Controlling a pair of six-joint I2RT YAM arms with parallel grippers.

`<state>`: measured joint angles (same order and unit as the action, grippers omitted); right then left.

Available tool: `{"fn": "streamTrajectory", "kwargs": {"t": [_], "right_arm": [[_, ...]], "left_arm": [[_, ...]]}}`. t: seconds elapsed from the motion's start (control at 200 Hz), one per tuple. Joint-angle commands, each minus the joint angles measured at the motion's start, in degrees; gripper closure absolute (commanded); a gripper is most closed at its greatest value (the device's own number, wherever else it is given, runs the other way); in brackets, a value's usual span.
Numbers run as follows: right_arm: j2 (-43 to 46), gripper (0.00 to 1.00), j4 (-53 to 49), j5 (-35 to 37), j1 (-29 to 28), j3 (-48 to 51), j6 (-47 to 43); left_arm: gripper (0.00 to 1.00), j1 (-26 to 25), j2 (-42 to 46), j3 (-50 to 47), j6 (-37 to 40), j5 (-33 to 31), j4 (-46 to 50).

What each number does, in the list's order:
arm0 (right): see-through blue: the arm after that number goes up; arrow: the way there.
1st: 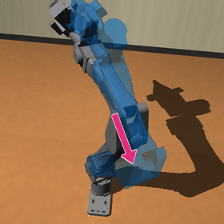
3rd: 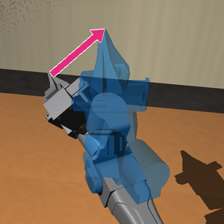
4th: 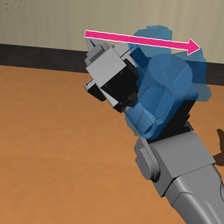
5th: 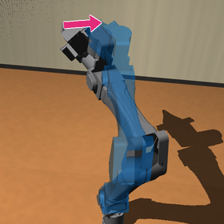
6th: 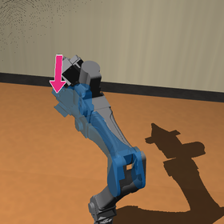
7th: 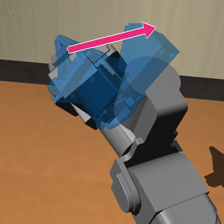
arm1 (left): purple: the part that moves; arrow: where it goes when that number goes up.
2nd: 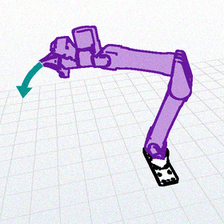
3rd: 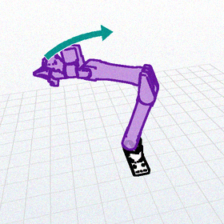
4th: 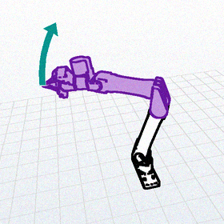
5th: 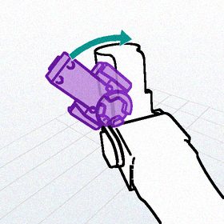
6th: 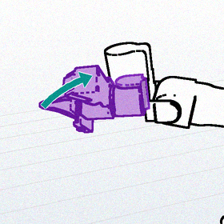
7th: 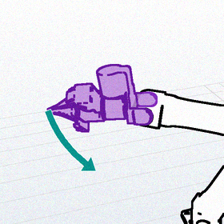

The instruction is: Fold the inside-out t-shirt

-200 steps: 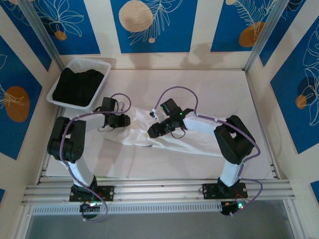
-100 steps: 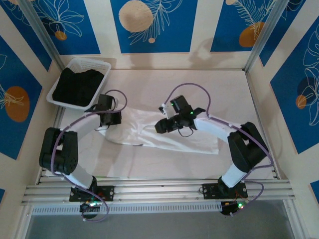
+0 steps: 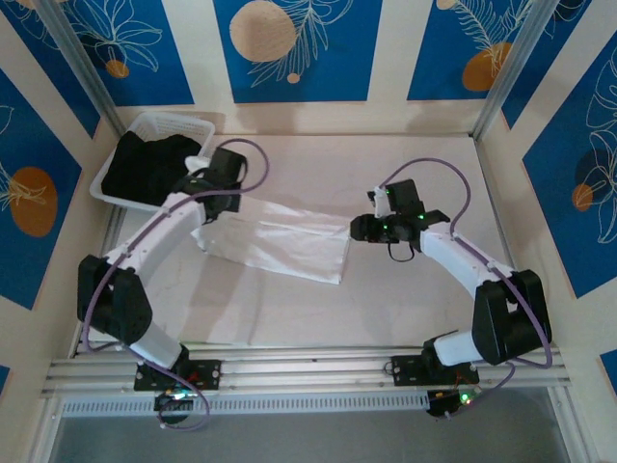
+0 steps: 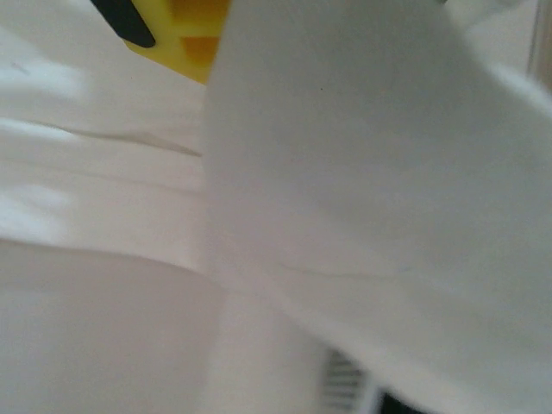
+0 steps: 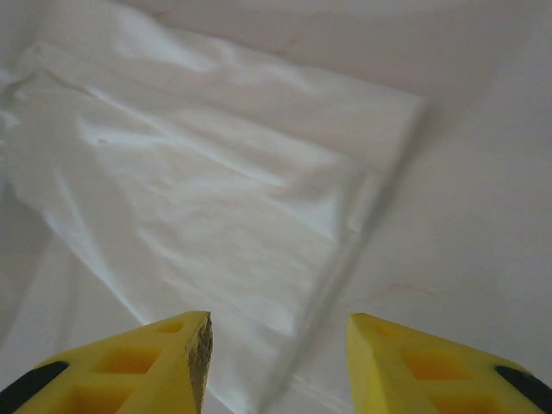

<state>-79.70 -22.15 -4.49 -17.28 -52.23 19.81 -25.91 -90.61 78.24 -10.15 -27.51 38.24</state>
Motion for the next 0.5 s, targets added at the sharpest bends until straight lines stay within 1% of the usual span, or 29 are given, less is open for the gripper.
{"fn": "streamTrajectory", "kwargs": {"t": [0.0, 0.095, 0.14, 0.16, 0.24, 0.26, 0.285, 0.34, 0.39, 0.44, 0.49], "right_arm": [[2.2, 0.54, -2.3, 1.8, 1.2, 1.2, 1.3], [3.2, 0.54, -2.9, 2.9, 2.5, 1.6, 1.3], [3.8, 0.54, -3.2, 3.5, 3.2, 1.7, 1.7], [3.9, 0.54, -3.3, 3.6, 3.6, 1.8, 1.8], [4.7, 0.54, -3.4, 4.5, 4.7, 2.3, 2.8], [4.8, 0.54, -3.4, 4.7, 5.1, 2.5, 3.0], [5.1, 0.54, -3.4, 4.8, 5.4, 2.6, 3.4], [5.1, 0.53, -3.1, 4.8, 5.9, 3.0, 4.2], [5.1, 0.52, -2.2, 4.5, 5.9, 3.4, 5.2], [4.8, 0.51, -0.4, 2.6, 5.6, 4.0, 6.3], [4.2, 0.5, 1.6, 1.3, 4.7, 4.3, 7.6]], "left_arm": [[1.0, -6.8, -3.3, 4.3, -3.9, 4.3, 6.7], [1.0, -13.3, -6.9, 8.0, -7.2, 9.4, 5.9], [0.93, -16.0, -9.4, 9.8, -8.6, 12.4, 4.6], [0.89, -17.0, -10.7, 10.6, -9.4, 13.8, 3.8], [0.61, -20.3, -16.6, 14.9, -11.4, 22.1, 0.8], [0.56, -20.9, -18.1, 15.9, -11.8, 24.0, -0.2], [0.51, -21.5, -19.8, 17.3, -12.1, 26.7, -1.0], [0.44, -22.0, -22.6, 20.0, -12.9, 30.9, -2.1], [0.37, -22.0, -23.2, 20.7, -12.6, 31.9, -2.4], [0.32, -21.8, -21.5, 19.5, -11.6, 29.7, -2.6], [0.28, -21.3, -18.4, 16.1, -10.6, 28.1, -3.9]]}}
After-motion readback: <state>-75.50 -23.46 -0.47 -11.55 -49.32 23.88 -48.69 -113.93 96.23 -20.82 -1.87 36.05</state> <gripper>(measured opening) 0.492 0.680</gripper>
